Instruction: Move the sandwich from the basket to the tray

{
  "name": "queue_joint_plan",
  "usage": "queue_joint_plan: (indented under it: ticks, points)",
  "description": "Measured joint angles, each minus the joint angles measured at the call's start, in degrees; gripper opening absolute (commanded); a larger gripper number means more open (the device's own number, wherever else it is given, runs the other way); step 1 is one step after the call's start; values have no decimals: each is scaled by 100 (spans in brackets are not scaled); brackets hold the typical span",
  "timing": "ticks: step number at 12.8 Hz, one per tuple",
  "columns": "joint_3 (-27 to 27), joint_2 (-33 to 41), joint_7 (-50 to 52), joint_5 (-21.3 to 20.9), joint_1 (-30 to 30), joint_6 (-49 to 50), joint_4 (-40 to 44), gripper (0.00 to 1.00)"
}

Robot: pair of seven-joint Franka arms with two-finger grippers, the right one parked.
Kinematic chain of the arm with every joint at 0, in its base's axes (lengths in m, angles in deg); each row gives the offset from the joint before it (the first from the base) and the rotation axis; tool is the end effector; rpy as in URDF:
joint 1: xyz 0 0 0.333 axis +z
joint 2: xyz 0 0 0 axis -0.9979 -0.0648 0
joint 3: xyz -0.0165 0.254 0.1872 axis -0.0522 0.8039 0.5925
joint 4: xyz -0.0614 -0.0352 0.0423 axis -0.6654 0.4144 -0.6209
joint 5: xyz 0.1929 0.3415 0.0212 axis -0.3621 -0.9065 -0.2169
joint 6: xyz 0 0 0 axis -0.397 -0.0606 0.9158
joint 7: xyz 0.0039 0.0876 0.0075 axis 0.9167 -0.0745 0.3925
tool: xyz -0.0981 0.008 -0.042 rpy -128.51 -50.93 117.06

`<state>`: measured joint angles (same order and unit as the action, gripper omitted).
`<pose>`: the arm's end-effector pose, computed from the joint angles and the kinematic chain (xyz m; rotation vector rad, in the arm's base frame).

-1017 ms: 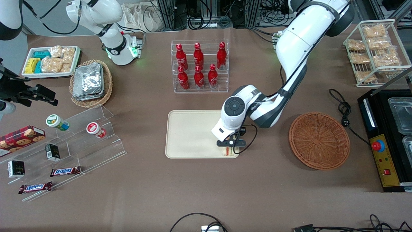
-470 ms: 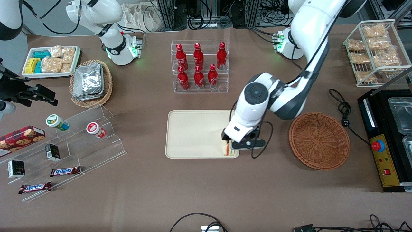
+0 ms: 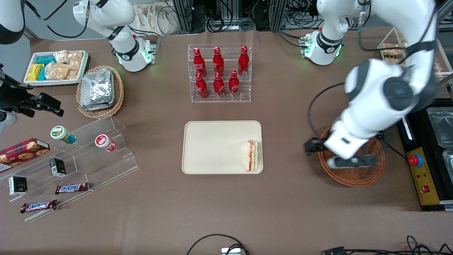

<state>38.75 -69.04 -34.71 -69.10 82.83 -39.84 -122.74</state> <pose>0.6308 -0.1587 0.4987 3.0388 0.0914 0.0827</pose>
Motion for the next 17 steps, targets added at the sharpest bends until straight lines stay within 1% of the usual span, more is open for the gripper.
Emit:
queue_joint_plan:
  ticks: [2,5,7,9,14,17]
  points:
    - [20,401,-400,-15,365,660,-21,100]
    - [24,1099,-499,-36,697,1313,-366,100]
    - [24,1663,-504,-37,768,1542,-757,100]
    - [24,2004,-504,-38,771,1588,-1025,100]
    - [25,2051,-700,-53,791,1586,-1165,100]
    - [33,2055,-781,-136,812,1584,-1165,100]
